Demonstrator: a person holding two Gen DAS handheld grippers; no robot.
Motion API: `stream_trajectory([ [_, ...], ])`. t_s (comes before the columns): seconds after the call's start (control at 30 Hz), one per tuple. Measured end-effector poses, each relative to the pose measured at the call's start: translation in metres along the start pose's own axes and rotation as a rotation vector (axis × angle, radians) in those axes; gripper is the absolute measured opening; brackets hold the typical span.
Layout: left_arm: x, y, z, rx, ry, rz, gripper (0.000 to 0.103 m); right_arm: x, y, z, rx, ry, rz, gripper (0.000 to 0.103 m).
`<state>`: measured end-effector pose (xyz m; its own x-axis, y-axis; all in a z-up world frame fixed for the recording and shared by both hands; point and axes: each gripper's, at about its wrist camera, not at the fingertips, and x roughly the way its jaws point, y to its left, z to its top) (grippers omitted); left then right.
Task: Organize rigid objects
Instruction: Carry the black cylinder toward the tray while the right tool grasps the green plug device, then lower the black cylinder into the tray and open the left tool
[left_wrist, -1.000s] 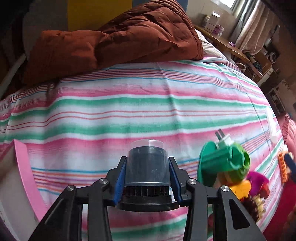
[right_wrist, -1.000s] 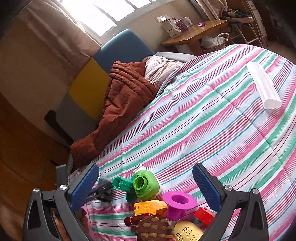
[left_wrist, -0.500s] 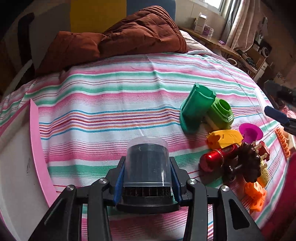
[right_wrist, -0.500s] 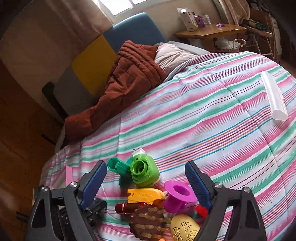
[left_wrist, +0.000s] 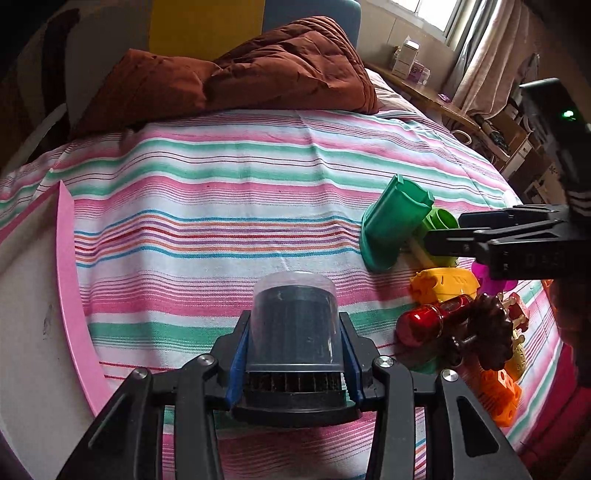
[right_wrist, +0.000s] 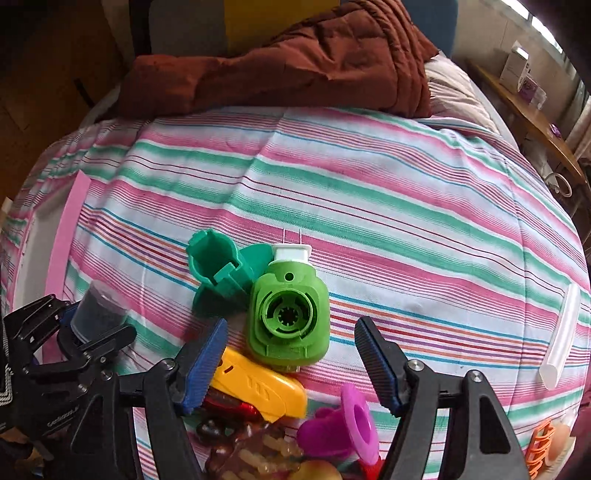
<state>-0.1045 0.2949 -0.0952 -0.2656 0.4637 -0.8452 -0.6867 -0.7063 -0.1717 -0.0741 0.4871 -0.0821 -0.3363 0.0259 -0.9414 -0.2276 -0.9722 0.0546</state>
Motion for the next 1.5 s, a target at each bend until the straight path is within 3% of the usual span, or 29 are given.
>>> stream_trajectory([
  [0.07, 0.002, -0.002, 0.0, 0.008, -0.003, 0.004, 0.044, 0.016, 0.0, 0.003, 0.007, 0.047, -0.022, 0.053],
  [0.23, -0.001, -0.006, 0.0, 0.029, -0.011, 0.032, 0.043, 0.009, -0.007, -0.007, 0.061, -0.024, -0.062, 0.053],
  [0.4, -0.027, -0.012, -0.004, 0.044, -0.075, 0.071, 0.043, -0.035, -0.012, -0.022, 0.109, -0.17, -0.109, 0.053],
  [0.5, -0.054, -0.011, -0.008, 0.038, -0.135, 0.094, 0.043, -0.063, -0.002, -0.029, 0.103, -0.248, -0.073, 0.053],
  [0.67, -0.098, 0.001, -0.019, -0.011, -0.207, 0.132, 0.043, -0.081, 0.044, -0.028, 0.019, -0.313, 0.07, 0.053],
  [0.87, -0.137, 0.024, -0.039, -0.049, -0.254, 0.202, 0.043, -0.059, 0.111, -0.043, -0.134, -0.264, 0.165, 0.053],
  [1.17, -0.147, 0.068, -0.071, -0.143, -0.216, 0.269, 0.043, -0.007, 0.141, -0.059, -0.209, -0.168, 0.093, 0.053],
  [1.33, -0.135, 0.107, -0.09, -0.278, -0.139, 0.215, 0.043, 0.0, 0.136, -0.059, -0.191, -0.159, 0.103, 0.053],
  [1.5, -0.138, 0.154, -0.088, -0.401, -0.127, 0.184, 0.043, 0.0, 0.135, -0.059, -0.187, -0.155, 0.105, 0.053],
])
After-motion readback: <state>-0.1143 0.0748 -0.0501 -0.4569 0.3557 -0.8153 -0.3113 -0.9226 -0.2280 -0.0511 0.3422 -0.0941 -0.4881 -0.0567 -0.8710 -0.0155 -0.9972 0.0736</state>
